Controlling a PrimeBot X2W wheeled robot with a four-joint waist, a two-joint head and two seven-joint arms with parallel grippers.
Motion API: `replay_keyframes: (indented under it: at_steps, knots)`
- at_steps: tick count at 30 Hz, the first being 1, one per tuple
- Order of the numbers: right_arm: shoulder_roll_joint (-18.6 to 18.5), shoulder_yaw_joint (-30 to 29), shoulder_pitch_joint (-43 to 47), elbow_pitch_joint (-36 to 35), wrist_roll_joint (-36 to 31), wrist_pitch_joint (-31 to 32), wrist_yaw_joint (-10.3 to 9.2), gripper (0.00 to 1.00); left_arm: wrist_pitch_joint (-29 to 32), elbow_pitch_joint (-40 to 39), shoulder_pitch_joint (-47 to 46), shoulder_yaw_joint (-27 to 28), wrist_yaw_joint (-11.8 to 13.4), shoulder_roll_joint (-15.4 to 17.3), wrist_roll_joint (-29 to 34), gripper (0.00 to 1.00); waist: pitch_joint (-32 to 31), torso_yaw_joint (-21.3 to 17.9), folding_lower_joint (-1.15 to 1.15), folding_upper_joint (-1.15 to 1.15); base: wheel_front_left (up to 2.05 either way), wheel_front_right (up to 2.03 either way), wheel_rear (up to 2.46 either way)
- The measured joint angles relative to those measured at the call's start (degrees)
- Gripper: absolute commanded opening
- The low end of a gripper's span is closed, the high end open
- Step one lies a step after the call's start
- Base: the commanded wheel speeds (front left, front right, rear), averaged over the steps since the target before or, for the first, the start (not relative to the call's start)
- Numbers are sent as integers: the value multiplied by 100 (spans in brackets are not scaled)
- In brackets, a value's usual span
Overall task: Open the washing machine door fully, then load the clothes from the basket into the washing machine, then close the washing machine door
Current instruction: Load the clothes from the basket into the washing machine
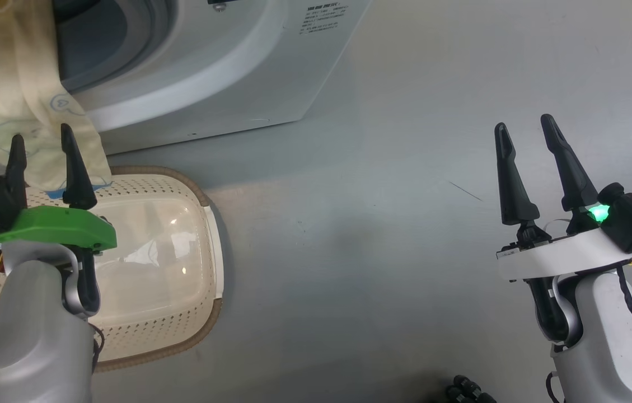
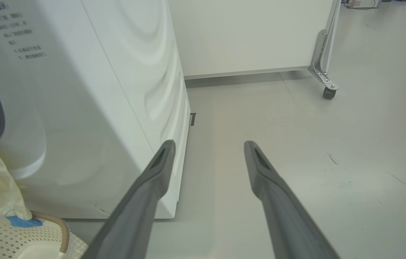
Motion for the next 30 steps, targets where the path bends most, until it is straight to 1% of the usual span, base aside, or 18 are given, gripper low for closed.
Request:
replay_keyframes:
  at_steps: [3, 8, 10, 11, 13, 14, 17, 18, 19, 30]
  knots:
    - [1, 2, -1, 0, 0, 0, 0, 100, 0, 97, -98, 15, -42, -1, -13, 100, 11, -2, 0, 0, 0, 0, 0]
    - [11, 27, -8, 0, 0, 0, 0, 100, 0, 292, -233, 142, -41, 2, -73, 100, 22, -17, 0, 0, 0, 0, 0]
    - [14, 38, -8, 0, -1, 0, 0, 100, 0, 376, -301, 179, -40, 2, -75, 84, 29, -26, 0, 0, 0, 0, 0]
    - [14, 55, -9, 0, 0, 0, 0, 100, 0, 411, -338, 204, -38, 2, -76, 81, 33, -31, 0, 0, 0, 0, 0]
    - [24, 112, -12, 0, -1, 0, 0, 100, 0, 441, -410, 270, -21, 10, -96, 63, 47, -53, 0, 0, 0, 0, 0]
    - [32, 107, -12, 0, -1, 0, 0, 100, 0, 441, -458, 283, -21, 11, -96, 46, 57, -63, 0, 0, 0, 0, 0]
    - [33, 98, -13, 1, -1, 0, 0, 100, 4, 447, -526, 301, -22, -10, -96, 16, 75, -79, 0, 0, 0, 0, 0]
    - [33, 97, -13, 1, -1, 0, 0, 100, 4, 448, -534, 301, -22, -22, -96, 4, 80, -81, 0, 0, 0, 0, 0]
    - [34, 97, -13, 2, -1, 0, 0, 100, 4, 450, -540, 302, -22, -33, -96, 0, 84, -83, 0, 0, 0, 0, 0]
    - [38, 51, -42, 48, -1, 0, 0, 100, 20, 404, -544, 477, -31, -153, -112, 0, -16, -17, 0, 0, 0, 0, 0]
